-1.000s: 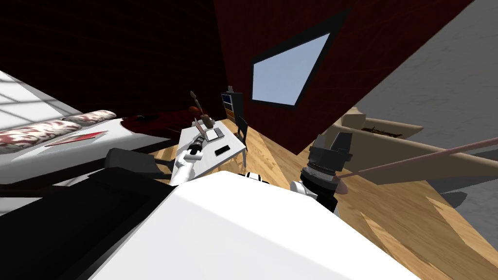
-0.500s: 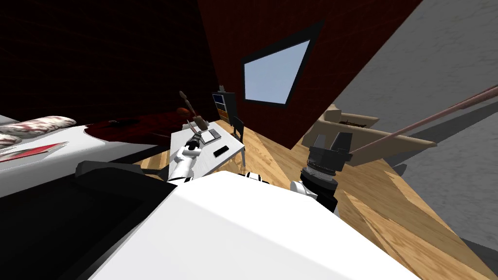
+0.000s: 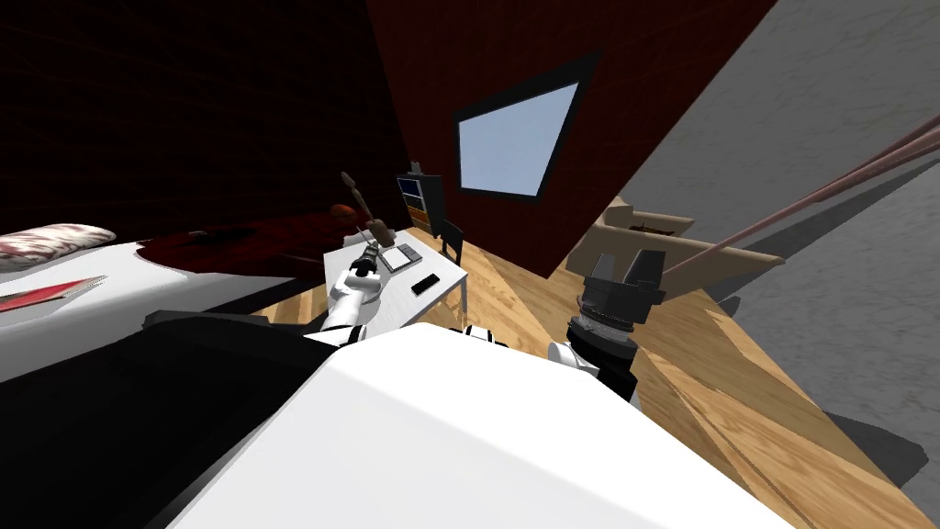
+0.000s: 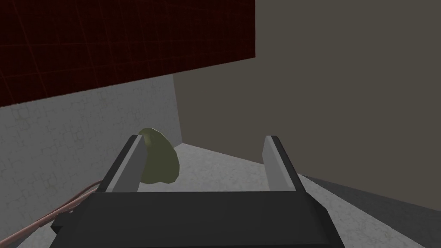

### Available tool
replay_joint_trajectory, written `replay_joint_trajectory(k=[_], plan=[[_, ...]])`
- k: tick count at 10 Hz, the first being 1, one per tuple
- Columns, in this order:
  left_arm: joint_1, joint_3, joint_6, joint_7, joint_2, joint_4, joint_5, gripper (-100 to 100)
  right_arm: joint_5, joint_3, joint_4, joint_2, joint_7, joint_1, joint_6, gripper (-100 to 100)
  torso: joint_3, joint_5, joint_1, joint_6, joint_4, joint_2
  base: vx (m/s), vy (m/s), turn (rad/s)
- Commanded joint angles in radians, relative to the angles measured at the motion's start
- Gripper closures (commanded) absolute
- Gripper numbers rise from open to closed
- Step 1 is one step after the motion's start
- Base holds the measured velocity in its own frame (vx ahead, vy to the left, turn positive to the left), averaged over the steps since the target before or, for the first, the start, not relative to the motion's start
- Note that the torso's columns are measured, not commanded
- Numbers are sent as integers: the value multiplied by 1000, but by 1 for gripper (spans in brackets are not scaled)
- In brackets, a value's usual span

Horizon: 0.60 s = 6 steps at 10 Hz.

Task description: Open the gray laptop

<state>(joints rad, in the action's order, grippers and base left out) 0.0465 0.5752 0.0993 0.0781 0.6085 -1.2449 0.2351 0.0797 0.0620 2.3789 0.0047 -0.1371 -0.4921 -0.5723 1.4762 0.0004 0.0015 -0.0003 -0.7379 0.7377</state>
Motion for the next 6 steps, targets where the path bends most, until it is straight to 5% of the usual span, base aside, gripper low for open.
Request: replay_joint_trajectory(k=[1, 2, 3, 6], plan=[[1, 0, 0, -3, 1, 0, -1, -100, 0, 0, 0, 0, 0, 0, 0, 0, 1, -1, -5, 0, 1, -2, -7, 16, 3], [29, 12, 16, 5, -5, 13, 14, 100, 0, 0, 0, 0, 0, 0, 0, 0, 1, -2, -7, 0, 1, -2, 18, 105, -133], [15, 6, 6, 0, -1, 5, 6, 100, 0, 0, 0, 0, 0, 0, 0, 0, 2, 1, 2, 1, 2, -4, 8, 65, -38], [3, -22, 92, 30, 51, 17, 24, 100, 0, 0, 0, 0, 0, 0, 0, 0, 2, 3, 1, 4, 2, -3, -19, -22, -141]])
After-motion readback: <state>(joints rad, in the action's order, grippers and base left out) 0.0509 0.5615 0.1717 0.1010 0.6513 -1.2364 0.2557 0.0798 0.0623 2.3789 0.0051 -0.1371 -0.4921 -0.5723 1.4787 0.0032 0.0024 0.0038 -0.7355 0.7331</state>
